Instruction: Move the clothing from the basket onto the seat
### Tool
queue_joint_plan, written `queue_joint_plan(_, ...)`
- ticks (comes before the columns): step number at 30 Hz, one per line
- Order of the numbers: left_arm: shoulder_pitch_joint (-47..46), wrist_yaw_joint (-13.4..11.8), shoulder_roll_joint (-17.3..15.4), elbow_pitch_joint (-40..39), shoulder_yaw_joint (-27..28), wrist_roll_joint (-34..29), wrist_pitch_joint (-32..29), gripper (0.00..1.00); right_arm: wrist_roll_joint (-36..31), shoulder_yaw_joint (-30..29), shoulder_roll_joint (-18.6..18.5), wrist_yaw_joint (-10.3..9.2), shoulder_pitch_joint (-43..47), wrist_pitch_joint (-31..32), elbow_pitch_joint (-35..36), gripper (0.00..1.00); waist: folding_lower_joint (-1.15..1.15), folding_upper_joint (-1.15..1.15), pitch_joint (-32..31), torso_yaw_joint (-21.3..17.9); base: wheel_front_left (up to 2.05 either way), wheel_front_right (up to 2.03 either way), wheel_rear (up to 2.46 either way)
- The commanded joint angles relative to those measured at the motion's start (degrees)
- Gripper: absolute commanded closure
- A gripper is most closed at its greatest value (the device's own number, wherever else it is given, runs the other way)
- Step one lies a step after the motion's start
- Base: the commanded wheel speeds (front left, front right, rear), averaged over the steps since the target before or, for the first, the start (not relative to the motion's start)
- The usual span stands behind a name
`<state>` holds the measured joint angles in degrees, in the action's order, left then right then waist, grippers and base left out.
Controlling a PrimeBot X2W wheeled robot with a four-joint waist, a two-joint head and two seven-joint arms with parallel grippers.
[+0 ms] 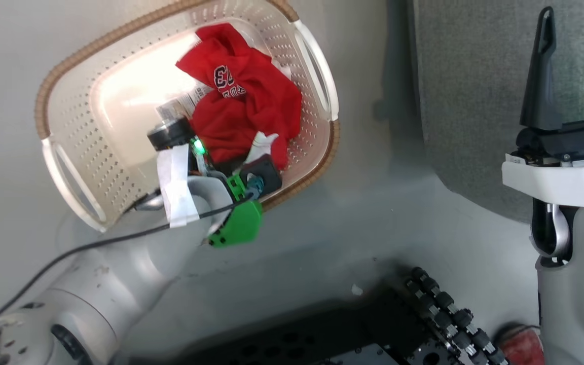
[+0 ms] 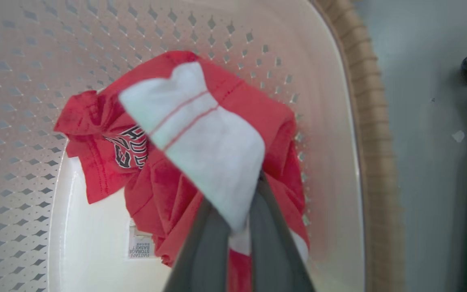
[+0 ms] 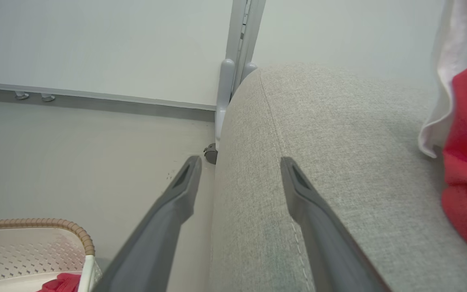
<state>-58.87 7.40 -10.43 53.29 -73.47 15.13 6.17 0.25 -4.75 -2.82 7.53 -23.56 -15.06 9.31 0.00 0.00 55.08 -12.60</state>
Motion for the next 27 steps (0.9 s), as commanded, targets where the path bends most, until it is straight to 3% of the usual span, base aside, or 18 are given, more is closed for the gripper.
queue_joint_plan(1,1.50,0.10,0.60,0.42,0.05,1.66,1.23,1.00,0.49,-0.41,-0.13,-0.08,0.99,-0.17,-0.76,0.00,0.00,0.00,-4.57,1.91,0.00,0.00,0.00)
queue_joint_plan(7,4.50,0.10,3.01,1.45,0.03,6.83,6.89,1.00,-1.11,0.08,-0.14,-0.08,2.77,-0.17,-3.18,0.00,0.00,0.00,-12.68,4.59,0.00,0.00,0.00)
queue_joint_plan(14,9.02,0.03,3.62,1.58,1.13,11.02,9.09,1.00,-0.77,2.65,-0.16,-0.08,6.38,-0.17,-6.99,0.00,0.00,0.00,-24.19,6.47,0.00,0.00,0.00)
queue_joint_plan(27,26.30,-6.50,1.10,-12.40,16.68,13.10,9.04,1.00,0.27,9.59,-0.18,-0.08,17.01,-0.17,-14.94,0.00,0.00,0.00,-47.12,7.23,0.00,0.00,0.00)
